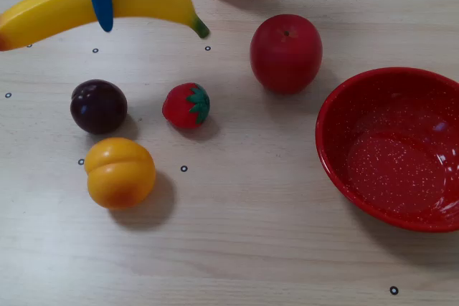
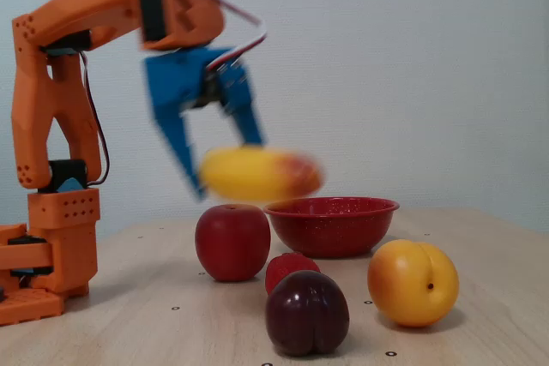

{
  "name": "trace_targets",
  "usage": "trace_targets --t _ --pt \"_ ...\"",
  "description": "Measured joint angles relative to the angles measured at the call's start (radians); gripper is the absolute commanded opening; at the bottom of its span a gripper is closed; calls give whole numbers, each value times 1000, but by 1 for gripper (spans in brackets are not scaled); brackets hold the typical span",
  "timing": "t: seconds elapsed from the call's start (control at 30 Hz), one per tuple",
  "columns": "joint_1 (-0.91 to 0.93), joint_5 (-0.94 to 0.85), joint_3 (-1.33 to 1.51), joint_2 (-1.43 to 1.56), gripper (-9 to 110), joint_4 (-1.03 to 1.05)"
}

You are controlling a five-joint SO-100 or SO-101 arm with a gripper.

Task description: Put the banana in the red bowl.

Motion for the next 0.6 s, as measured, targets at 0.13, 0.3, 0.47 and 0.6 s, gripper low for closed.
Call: trace_targets --t 0.13,0.3,0.47,0.6 --pt "178 -202 -295 -80 0 100" --pt "351 -371 -531 -199 0 104" --pt "518 -472 -644 -222 0 104" --pt "660 -600 -667 -291 0 104"
